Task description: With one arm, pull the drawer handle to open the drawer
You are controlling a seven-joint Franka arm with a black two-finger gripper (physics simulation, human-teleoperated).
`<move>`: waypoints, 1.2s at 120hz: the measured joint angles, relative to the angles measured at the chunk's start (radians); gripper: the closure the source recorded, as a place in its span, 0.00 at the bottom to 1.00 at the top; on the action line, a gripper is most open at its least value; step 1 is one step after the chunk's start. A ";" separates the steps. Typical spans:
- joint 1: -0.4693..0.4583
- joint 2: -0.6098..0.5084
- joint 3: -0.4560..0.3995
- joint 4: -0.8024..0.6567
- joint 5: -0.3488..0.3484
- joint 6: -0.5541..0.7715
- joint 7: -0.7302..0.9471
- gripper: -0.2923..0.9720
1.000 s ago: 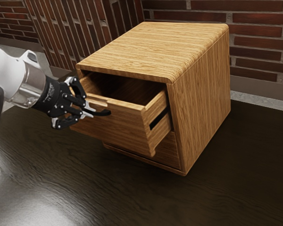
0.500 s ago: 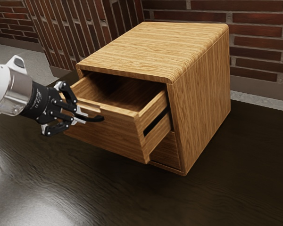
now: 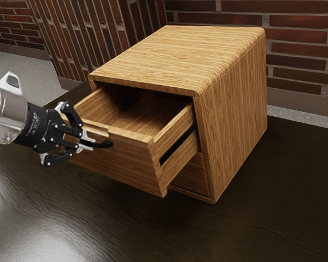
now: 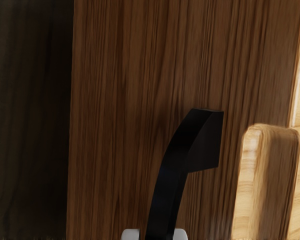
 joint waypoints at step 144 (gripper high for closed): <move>0.216 -0.034 -0.129 0.471 0.090 -0.469 -0.007 0.35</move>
